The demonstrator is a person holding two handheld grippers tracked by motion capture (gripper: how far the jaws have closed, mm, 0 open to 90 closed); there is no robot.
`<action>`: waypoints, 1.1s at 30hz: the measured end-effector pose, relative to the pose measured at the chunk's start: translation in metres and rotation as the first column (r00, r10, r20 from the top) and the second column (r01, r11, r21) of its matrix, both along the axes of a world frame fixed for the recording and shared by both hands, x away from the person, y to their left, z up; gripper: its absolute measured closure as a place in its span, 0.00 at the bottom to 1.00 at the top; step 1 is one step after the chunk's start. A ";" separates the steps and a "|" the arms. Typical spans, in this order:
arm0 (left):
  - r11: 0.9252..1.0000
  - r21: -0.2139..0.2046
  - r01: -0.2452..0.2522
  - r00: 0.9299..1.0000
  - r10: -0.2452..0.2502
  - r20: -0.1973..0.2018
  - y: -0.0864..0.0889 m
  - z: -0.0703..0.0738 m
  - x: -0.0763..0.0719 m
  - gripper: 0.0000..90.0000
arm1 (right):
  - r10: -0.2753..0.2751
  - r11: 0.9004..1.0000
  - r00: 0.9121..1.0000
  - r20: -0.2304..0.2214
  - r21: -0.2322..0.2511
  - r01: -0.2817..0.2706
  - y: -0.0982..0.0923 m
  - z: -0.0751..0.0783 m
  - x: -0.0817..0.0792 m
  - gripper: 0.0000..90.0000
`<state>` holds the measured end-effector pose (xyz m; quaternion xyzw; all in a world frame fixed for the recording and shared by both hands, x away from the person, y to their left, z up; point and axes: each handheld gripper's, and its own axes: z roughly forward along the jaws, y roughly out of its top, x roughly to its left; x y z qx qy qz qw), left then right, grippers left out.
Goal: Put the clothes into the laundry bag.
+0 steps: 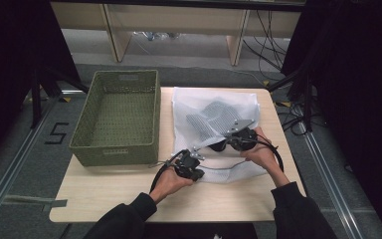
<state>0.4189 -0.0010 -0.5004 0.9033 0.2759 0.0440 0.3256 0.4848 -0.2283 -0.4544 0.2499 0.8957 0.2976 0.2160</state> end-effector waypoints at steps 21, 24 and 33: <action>1.000 0.000 -0.005 1.000 0.005 -0.014 -0.001 0.000 0.002 0.95 | 0.106 0.991 0.992 -0.069 -0.074 -0.111 0.003 -0.015 -0.036 1.00; 1.000 -0.004 -0.003 1.000 0.003 -0.008 -0.001 0.000 0.002 0.95 | 0.106 0.987 0.990 -0.092 -0.108 -0.116 0.005 -0.020 -0.036 1.00; 0.998 -0.061 -0.018 1.000 0.019 0.016 0.008 0.018 0.001 0.94 | 0.110 0.986 0.990 -0.092 -0.112 -0.120 0.004 -0.025 -0.035 1.00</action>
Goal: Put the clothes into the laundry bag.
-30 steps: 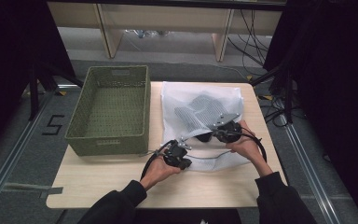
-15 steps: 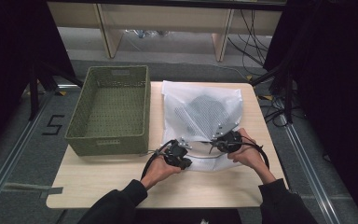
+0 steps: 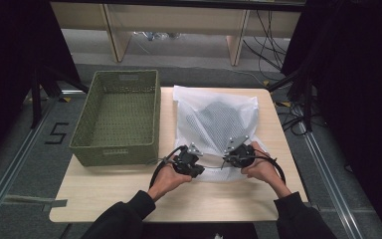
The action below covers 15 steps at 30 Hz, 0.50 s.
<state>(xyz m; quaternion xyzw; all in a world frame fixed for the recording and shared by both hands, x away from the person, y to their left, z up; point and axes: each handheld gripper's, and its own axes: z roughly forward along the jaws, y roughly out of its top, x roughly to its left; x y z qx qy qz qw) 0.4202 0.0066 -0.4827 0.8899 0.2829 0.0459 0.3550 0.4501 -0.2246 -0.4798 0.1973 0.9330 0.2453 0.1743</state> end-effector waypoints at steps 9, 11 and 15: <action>0.995 -0.079 -0.054 0.998 0.055 0.013 0.030 0.019 -0.013 0.84 | 0.020 1.000 1.000 0.002 -0.013 -0.020 0.002 0.000 -0.005 0.99; 0.995 -0.083 -0.062 0.998 0.064 0.015 0.038 0.020 -0.018 0.81 | 0.008 1.000 1.000 -0.012 -0.010 -0.008 0.002 0.000 -0.006 0.98; 0.996 -0.070 -0.052 0.999 0.053 0.008 0.048 0.018 -0.029 0.77 | 0.006 1.000 1.000 -0.004 -0.002 -0.006 0.003 0.002 -0.010 0.95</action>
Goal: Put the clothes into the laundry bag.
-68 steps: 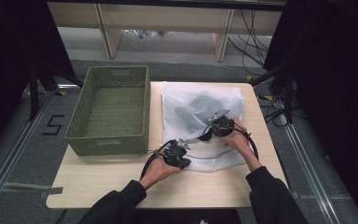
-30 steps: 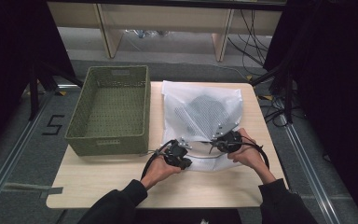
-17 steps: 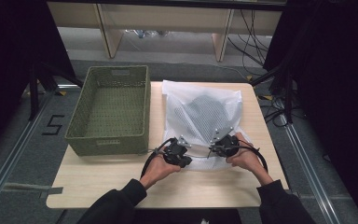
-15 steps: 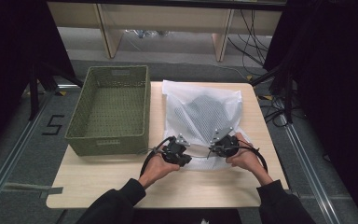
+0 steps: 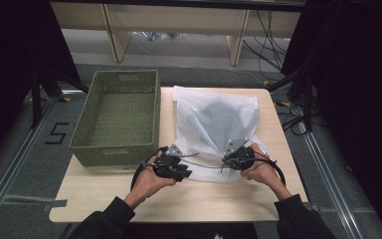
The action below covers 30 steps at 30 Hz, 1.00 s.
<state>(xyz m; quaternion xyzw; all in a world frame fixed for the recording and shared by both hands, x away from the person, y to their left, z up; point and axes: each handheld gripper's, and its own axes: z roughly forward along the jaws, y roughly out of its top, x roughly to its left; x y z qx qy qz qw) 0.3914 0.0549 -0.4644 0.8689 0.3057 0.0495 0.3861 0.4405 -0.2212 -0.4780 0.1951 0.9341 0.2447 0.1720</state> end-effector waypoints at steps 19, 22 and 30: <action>1.000 0.023 0.019 1.000 -0.019 -0.015 0.012 -0.005 -0.010 0.72 | 0.022 0.998 1.000 0.021 -0.051 -0.021 0.006 -0.012 -0.002 0.99; 1.000 0.011 0.004 1.000 -0.004 -0.020 0.013 -0.005 -0.010 0.67 | -0.003 1.000 1.000 0.001 0.005 0.003 0.002 -0.005 0.000 0.90; 0.999 -0.041 -0.020 0.999 0.019 -0.033 0.019 -0.004 -0.013 0.52 | -0.114 0.990 0.993 0.027 0.086 0.111 -0.008 0.002 -0.005 0.53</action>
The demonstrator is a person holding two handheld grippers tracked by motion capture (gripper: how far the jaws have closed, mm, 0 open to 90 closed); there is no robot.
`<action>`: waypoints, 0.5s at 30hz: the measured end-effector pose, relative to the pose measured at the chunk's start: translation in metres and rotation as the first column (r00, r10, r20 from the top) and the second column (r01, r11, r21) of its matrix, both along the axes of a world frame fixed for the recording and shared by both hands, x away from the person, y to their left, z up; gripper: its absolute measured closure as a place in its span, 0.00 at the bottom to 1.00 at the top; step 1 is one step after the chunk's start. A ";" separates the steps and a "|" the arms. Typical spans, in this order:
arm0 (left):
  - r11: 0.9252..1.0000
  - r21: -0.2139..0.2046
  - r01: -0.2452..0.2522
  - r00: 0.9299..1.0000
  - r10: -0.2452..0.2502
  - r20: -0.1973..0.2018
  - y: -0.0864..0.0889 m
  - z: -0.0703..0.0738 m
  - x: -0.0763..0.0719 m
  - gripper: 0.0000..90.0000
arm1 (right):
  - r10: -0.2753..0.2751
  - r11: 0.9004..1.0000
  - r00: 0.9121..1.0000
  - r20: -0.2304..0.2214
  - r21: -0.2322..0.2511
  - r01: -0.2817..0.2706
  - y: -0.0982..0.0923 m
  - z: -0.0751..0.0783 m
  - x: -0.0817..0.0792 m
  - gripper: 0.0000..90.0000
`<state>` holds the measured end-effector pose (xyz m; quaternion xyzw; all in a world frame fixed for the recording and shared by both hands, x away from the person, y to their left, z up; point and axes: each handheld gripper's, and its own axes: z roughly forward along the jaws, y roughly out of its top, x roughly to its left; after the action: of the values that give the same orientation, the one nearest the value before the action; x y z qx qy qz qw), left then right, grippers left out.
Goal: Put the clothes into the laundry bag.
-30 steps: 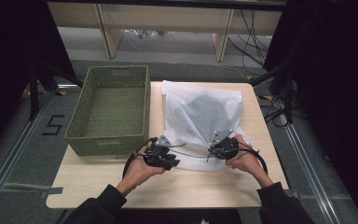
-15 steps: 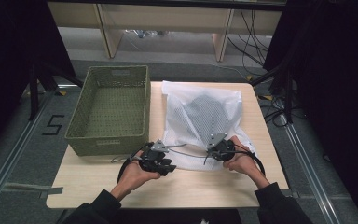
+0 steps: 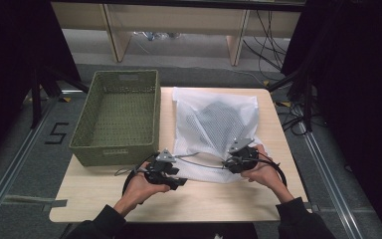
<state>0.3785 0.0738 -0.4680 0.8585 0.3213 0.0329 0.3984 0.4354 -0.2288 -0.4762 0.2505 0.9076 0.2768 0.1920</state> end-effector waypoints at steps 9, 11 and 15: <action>0.999 -0.008 -0.039 0.999 0.039 0.015 0.012 0.004 -0.004 0.41 | -0.069 0.986 0.998 0.017 0.152 0.065 -0.016 0.019 -0.006 0.45; 0.999 -0.004 -0.036 0.999 0.036 0.030 0.014 0.005 -0.005 0.40 | -0.093 0.984 0.996 0.018 0.153 0.089 -0.019 0.020 -0.008 0.45; 0.999 -0.004 -0.034 0.998 0.034 0.046 0.017 0.007 -0.009 0.36 | -0.114 0.978 0.993 0.010 0.178 0.110 -0.028 0.019 -0.008 0.43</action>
<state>0.3694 0.0908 -0.4615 0.8512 0.3266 0.0589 0.4067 0.4274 -0.2564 -0.4576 0.3143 0.8619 0.3476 0.1936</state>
